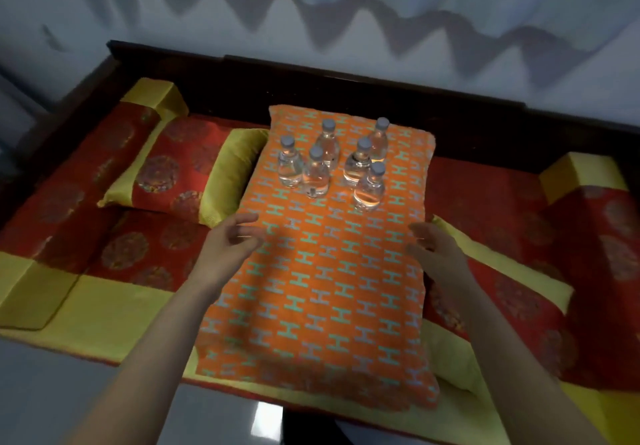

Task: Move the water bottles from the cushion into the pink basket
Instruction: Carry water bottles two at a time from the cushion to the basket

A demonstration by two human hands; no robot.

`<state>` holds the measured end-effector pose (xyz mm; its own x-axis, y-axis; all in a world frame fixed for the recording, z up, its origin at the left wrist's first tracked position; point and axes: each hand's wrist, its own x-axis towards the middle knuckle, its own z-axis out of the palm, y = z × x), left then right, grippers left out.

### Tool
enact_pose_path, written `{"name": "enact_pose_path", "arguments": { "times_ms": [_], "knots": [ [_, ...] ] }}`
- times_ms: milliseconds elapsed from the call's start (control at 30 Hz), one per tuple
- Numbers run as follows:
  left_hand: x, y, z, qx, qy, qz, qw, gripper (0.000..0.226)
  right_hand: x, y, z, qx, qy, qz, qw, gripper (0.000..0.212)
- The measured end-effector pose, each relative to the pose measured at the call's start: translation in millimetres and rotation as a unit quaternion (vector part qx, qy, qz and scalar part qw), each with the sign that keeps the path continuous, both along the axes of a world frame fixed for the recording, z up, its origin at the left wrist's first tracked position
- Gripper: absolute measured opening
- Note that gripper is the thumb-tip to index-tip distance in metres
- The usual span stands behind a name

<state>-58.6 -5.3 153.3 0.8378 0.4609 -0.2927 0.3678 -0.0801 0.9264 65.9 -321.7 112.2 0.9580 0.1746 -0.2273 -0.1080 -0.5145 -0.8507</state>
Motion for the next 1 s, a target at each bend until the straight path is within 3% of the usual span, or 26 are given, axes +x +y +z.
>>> {"name": "enact_pose_path", "arguments": {
  "times_ms": [100,233,400,667,867,1000],
  "knots": [
    [37,10,-21,-0.005,-0.017,-0.001,1.0,0.043,32,20,-11,-0.021,-0.01,-0.014,1.0,0.051],
    [90,26,-58,0.048,-0.016,-0.065,0.997,0.077,73,52,-31,-0.058,-0.044,-0.025,0.997,0.082],
    [142,29,-109,0.074,-0.003,-0.093,0.993,0.1,111,79,-71,-0.067,-0.028,-0.017,0.997,0.094],
    [200,14,-151,0.119,-0.057,-0.113,0.985,0.087,134,89,-117,-0.001,-0.031,-0.031,0.999,0.094],
    [218,-2,-162,0.212,-0.079,-0.067,0.972,0.098,135,92,-126,0.019,-0.049,-0.078,0.996,0.093],
    [228,-15,-159,0.214,-0.067,-0.01,0.975,0.084,134,93,-128,-0.001,-0.067,-0.085,0.994,0.079]
  ]
}}
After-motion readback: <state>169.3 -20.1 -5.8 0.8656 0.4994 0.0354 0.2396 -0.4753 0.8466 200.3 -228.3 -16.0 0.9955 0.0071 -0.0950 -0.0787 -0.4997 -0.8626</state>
